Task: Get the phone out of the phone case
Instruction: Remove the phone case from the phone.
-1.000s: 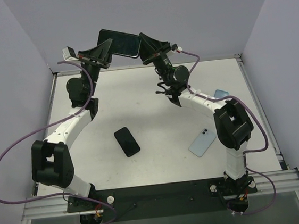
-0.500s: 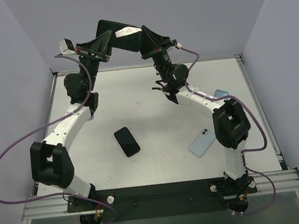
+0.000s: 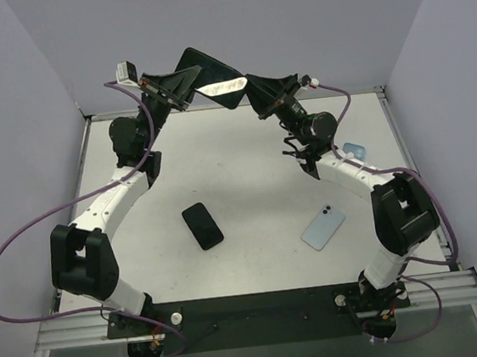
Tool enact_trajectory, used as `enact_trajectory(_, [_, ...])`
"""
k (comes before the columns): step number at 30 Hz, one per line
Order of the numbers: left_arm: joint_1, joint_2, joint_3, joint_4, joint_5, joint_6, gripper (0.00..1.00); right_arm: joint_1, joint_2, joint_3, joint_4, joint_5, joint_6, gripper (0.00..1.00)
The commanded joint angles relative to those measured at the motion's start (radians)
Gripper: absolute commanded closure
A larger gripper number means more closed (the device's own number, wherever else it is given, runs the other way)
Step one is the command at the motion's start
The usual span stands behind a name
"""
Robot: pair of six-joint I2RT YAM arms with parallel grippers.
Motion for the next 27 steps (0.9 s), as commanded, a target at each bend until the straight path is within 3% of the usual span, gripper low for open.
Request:
enact_trajectory(1, [-0.044, -0.110, 0.075, 0.500, 0.041, -0.183, 1.00, -0.017, -0.015, -0.114, -0.372, -0.218, -0.223, 1.00])
enact_trajectory(8, [-0.044, -0.090, 0.036, 0.452, 0.086, -0.186, 1.00, -0.017, -0.130, -0.123, -0.729, -0.284, -0.553, 1.00])
enact_trajectory(16, [-0.044, -0.076, 0.034, 0.360, 0.172, -0.172, 1.00, -0.015, -0.145, 0.102, -1.119, -0.361, -0.878, 1.00])
enact_trajectory(27, [-0.042, -0.032, 0.069, 0.257, 0.284, -0.161, 1.00, -0.015, -0.105, 0.176, -1.217, -0.566, -0.983, 0.90])
